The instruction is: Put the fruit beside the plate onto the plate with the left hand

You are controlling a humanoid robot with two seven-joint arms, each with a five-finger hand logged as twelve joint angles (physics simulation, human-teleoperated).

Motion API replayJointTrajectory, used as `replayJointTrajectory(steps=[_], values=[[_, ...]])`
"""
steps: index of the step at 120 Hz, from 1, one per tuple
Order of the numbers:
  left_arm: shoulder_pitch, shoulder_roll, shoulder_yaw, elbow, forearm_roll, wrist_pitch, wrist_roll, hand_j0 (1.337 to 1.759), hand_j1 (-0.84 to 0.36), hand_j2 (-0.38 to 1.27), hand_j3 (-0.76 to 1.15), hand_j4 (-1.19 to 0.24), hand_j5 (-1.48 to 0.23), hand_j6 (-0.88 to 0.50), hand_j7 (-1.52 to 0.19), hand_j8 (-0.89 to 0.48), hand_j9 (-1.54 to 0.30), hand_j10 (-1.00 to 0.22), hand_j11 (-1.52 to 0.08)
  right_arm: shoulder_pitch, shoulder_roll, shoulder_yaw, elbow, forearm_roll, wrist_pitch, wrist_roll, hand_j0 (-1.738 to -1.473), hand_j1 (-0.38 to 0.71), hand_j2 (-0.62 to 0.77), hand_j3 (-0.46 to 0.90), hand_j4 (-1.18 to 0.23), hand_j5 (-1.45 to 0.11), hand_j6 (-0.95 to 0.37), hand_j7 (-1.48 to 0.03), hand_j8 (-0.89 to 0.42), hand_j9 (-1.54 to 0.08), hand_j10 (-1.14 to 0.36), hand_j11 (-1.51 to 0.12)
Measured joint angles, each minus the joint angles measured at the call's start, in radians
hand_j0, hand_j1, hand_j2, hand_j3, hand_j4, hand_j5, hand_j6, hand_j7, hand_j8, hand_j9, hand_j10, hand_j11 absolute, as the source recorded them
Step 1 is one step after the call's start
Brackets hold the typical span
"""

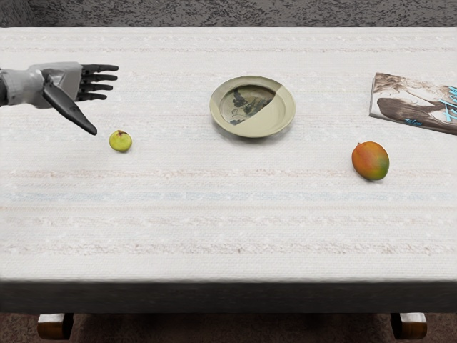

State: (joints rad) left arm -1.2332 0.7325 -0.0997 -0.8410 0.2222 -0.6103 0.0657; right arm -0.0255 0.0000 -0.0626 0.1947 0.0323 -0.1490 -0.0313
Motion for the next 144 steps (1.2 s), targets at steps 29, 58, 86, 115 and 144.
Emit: replayJointTrajectory(steps=[29, 58, 86, 115, 144], values=[[-0.033, -0.074, -0.001, 0.004, 0.146, -0.001, 0.004, 1.658, 0.35, 0.00, 0.00, 0.00, 0.00, 0.00, 0.00, 0.00, 0.00, 0.00, 0.00, -0.006, 0.000, -0.002, 0.000, -0.001, -0.001, 0.000, -1.658, -0.31, -0.01, 0.00, -0.03, -0.04, -0.03, -0.04, -0.03, -0.04, -0.03, -0.04], [-0.046, -0.136, 0.001, 0.000, 0.463, -0.001, 0.005, 1.658, 0.35, 0.00, 0.00, 0.00, 0.00, 0.00, 0.00, 0.00, 0.00, 0.00, 0.00, -0.008, 0.000, -0.002, 0.000, -0.001, -0.001, -0.001, -1.658, -0.31, -0.01, 0.00, -0.03, -0.04, -0.03, -0.04, -0.03, -0.04, -0.03, -0.04], [-0.055, -0.180, 0.020, 0.001, 0.621, -0.001, 0.005, 1.658, 0.35, 0.00, 0.00, 0.00, 0.00, 0.00, 0.00, 0.00, 0.00, 0.00, 0.00, -0.009, 0.000, -0.002, 0.000, -0.001, -0.001, -0.001, -1.658, -0.31, -0.01, 0.00, -0.03, -0.04, -0.03, -0.04, -0.03, -0.04, -0.03, -0.04], [-0.081, -0.207, 0.109, -0.006, 0.645, 0.131, 0.004, 1.658, 0.35, 0.00, 0.00, 0.00, 0.00, 0.00, 0.00, 0.00, 0.00, 0.00, 0.00, -0.009, 0.000, -0.002, 0.000, -0.001, -0.001, -0.001, -1.658, -0.31, -0.01, 0.00, -0.03, -0.04, -0.03, -0.04, -0.03, -0.04, -0.03, -0.04], [-0.114, -0.248, 0.252, -0.006, 0.658, 0.323, 0.003, 1.658, 0.35, 0.00, 0.00, 0.00, 0.00, 0.00, 0.00, 0.00, 0.00, 0.00, 0.00, -0.009, 0.000, -0.002, 0.000, -0.001, -0.001, -0.001, -1.658, -0.31, -0.01, 0.00, -0.03, -0.04, -0.03, -0.04, -0.03, -0.04, -0.03, -0.04]])
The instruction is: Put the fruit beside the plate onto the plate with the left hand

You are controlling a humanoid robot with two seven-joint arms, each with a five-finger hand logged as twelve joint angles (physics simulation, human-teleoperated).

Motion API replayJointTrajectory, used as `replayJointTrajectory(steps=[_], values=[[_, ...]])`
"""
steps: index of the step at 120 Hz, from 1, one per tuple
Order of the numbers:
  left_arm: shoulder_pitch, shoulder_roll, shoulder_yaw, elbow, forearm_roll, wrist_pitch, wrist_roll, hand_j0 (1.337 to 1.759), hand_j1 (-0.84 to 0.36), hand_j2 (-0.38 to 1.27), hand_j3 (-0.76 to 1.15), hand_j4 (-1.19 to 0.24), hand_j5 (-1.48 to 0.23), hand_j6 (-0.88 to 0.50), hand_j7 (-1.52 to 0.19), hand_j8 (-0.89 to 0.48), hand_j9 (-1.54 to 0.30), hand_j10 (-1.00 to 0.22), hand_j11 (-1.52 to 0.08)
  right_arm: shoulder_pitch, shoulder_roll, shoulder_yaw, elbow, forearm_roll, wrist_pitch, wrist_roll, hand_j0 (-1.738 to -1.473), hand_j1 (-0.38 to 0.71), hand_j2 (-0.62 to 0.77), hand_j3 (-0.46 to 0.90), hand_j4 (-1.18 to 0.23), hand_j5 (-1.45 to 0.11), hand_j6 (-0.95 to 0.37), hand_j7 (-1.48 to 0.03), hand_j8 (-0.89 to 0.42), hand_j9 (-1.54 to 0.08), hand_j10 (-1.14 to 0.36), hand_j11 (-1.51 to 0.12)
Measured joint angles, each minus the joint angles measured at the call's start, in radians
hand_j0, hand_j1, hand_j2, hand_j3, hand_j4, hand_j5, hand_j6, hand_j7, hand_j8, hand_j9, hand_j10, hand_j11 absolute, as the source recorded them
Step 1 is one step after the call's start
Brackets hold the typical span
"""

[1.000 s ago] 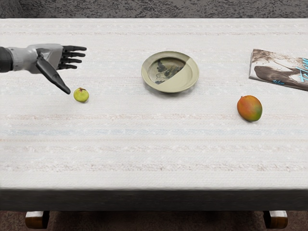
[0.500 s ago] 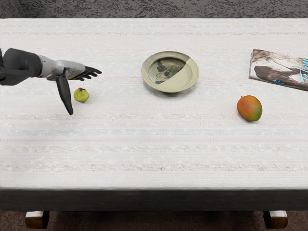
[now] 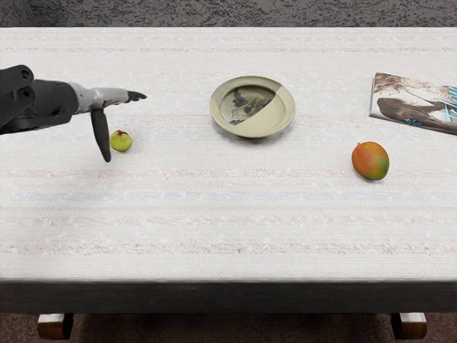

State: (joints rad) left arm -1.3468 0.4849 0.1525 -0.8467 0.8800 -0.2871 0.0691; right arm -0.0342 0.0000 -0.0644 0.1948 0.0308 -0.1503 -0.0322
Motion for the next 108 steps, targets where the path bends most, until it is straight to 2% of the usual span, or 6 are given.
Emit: replayJointTrajectory(steps=[21, 34, 70, 108], values=[[-0.002, -0.013, 0.067, 0.000, 0.011, 0.078, 0.001, 1.658, 0.33, 0.01, 0.00, -0.02, -0.03, -0.02, -0.03, -0.02, -0.03, -0.02, -0.03, 0.000, 0.000, 0.000, 0.000, 0.000, 0.000, 0.000, -1.658, -0.31, -0.01, 0.00, -0.03, -0.04, -0.03, -0.04, -0.03, -0.04, -0.03, -0.04], [0.000, -0.021, 0.096, 0.000, 0.014, 0.104, 0.001, 1.658, 0.26, 0.02, 0.00, -0.08, -0.10, -0.08, -0.10, -0.08, -0.10, -0.08, -0.10, 0.000, 0.000, 0.000, 0.000, 0.000, 0.000, 0.000, -1.658, -0.31, -0.01, 0.00, -0.03, -0.04, -0.03, -0.04, -0.03, -0.04, -0.03, -0.04], [0.010, -0.053, 0.140, 0.003, 0.044, 0.155, 0.000, 1.658, 0.13, 0.04, 0.00, -0.19, -0.24, -0.19, -0.24, -0.19, -0.24, -0.19, -0.24, 0.000, 0.000, 0.000, 0.000, 0.000, 0.000, 0.000, -1.658, -0.31, -0.01, 0.00, -0.03, -0.04, -0.03, -0.04, -0.03, -0.04, -0.03, -0.04], [0.026, -0.087, 0.154, 0.043, 0.096, 0.191, -0.004, 1.658, 0.08, 0.05, 0.00, -0.22, -0.29, -0.23, -0.29, -0.22, -0.29, -0.22, -0.29, 0.000, 0.000, 0.000, 0.000, 0.000, 0.000, 0.000, -1.658, -0.31, -0.01, 0.00, -0.03, -0.04, -0.03, -0.04, -0.03, -0.04, -0.03, -0.04]])
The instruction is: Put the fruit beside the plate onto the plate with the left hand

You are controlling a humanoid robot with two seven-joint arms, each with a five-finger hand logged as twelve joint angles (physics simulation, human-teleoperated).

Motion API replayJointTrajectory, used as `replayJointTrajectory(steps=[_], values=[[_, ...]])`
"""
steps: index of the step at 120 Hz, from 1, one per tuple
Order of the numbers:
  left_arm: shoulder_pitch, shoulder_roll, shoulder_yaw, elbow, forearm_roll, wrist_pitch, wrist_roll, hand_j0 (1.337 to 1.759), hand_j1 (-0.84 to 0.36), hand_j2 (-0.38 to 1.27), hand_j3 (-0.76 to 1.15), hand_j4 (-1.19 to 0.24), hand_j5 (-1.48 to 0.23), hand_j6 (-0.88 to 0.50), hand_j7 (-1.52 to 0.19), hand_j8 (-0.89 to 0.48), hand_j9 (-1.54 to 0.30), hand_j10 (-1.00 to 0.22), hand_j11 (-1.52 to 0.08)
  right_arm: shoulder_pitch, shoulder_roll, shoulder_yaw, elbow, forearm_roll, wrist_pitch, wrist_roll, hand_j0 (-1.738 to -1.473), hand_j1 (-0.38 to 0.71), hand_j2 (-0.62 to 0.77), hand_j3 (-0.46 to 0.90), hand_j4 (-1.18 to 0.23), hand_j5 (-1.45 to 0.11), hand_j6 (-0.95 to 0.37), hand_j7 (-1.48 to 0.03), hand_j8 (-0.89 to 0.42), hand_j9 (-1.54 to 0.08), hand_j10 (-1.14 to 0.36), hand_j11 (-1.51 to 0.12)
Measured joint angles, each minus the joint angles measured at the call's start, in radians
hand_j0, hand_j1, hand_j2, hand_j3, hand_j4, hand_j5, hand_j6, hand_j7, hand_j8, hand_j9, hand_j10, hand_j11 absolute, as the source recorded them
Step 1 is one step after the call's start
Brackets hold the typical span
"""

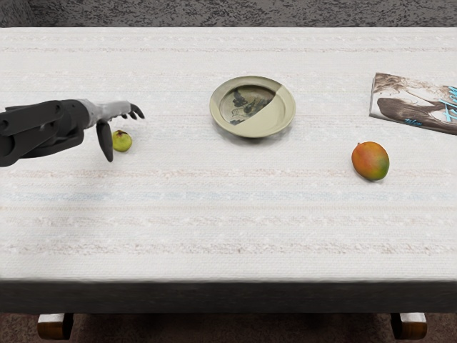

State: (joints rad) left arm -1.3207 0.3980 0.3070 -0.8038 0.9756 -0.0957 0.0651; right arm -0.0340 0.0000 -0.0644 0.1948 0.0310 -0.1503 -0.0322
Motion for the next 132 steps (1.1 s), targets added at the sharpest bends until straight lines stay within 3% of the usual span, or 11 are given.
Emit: replayJointTrajectory(steps=[44, 132], values=[[0.031, -0.031, 0.001, 0.039, 0.039, 0.030, -0.001, 1.658, 0.06, 0.05, 0.00, -0.25, -0.32, -0.25, -0.32, -0.25, -0.32, -0.25, -0.32, 0.000, 0.000, 0.000, 0.000, 0.000, 0.000, 0.000, -1.658, -0.31, -0.01, 0.00, -0.03, -0.04, -0.03, -0.04, -0.03, -0.04, -0.03, -0.04], [0.040, -0.038, 0.012, 0.049, 0.079, 0.030, -0.001, 1.658, -0.19, 0.09, 0.00, -0.45, -0.58, -0.45, -0.58, -0.45, -0.58, -0.45, -0.58, 0.000, 0.000, 0.000, 0.000, 0.000, 0.000, 0.000, -1.658, -0.31, -0.01, 0.00, -0.03, -0.04, -0.03, -0.04, -0.03, -0.04, -0.03, -0.04]])
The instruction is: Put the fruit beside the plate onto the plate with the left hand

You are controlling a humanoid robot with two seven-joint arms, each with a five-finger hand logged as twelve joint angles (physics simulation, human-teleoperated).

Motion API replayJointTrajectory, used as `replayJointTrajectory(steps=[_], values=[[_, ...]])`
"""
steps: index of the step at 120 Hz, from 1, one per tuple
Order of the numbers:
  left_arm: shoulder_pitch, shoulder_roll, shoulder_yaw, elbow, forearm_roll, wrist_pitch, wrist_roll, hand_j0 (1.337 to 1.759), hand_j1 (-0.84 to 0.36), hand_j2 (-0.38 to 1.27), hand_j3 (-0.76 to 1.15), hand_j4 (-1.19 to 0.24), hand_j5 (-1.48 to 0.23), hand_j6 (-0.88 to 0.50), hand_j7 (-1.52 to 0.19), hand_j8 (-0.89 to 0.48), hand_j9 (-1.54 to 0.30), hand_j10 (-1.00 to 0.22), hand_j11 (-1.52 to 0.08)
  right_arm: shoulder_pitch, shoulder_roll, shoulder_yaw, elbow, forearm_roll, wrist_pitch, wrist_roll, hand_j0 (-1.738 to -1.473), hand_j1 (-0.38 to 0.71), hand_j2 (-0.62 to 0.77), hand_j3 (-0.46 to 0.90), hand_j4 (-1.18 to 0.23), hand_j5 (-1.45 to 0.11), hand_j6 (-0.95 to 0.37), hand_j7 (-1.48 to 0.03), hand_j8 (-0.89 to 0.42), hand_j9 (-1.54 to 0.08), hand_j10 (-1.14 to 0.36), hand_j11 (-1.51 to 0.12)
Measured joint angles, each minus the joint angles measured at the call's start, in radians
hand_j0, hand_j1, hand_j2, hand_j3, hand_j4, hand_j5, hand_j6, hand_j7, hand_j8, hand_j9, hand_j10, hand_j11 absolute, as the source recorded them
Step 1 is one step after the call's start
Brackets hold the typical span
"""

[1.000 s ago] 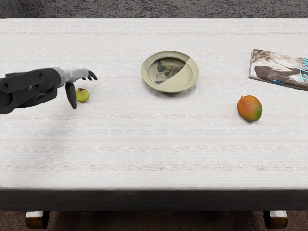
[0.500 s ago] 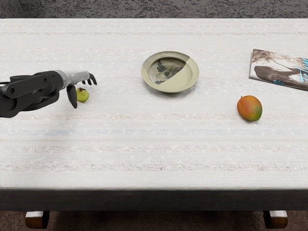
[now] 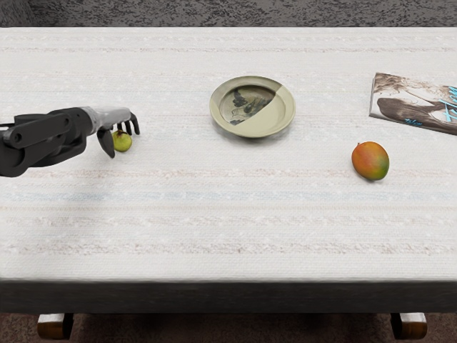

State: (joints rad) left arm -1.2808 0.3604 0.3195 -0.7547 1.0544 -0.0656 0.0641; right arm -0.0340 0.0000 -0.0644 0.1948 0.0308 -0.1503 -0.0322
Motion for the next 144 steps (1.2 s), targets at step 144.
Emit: replayJointTrajectory(steps=[144], values=[[-0.055, 0.000, -0.018, -0.056, -0.061, -0.002, -0.001, 1.652, -0.34, 0.31, 0.00, -0.71, -0.97, -0.43, -0.96, -0.38, -0.97, -0.66, -0.97, 0.000, 0.000, 0.000, 0.000, 0.000, 0.000, 0.000, -1.658, -0.31, -0.01, 0.00, -0.03, -0.04, -0.03, -0.04, -0.03, -0.04, -0.03, -0.04]])
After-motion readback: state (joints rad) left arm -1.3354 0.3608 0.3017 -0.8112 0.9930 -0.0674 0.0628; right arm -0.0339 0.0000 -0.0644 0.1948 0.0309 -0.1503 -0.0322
